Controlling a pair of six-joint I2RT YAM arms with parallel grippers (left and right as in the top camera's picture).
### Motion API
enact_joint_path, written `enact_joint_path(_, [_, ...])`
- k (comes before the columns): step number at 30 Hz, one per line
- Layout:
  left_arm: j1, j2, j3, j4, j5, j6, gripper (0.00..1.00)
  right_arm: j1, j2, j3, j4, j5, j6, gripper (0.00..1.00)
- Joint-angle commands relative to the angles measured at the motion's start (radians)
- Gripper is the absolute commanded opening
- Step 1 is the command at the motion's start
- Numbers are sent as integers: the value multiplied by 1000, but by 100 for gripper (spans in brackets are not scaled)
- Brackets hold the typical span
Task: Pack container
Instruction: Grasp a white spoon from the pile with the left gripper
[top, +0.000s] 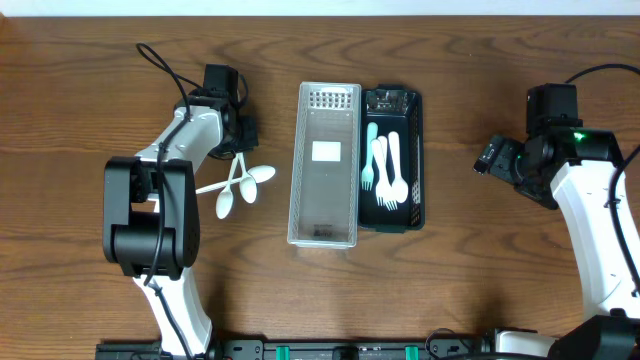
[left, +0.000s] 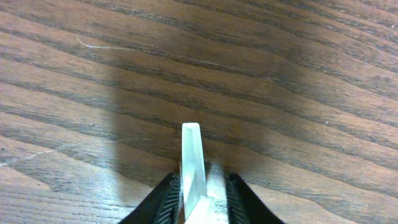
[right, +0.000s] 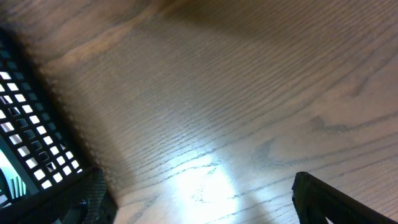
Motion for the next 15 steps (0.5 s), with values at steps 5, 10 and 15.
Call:
enact_joint_path(5, [2,35,-1,-91,-5,24,58,-1,1,-3,-3,4,7,99])
enact_joint_path(10, [4,34,-1,-166,-67,24,61,-1,1,-3,2,7,7,99])
enact_joint_path(15, [23,12,3,-215,-69,31,58,-1,1,-3,3,7,7,99])
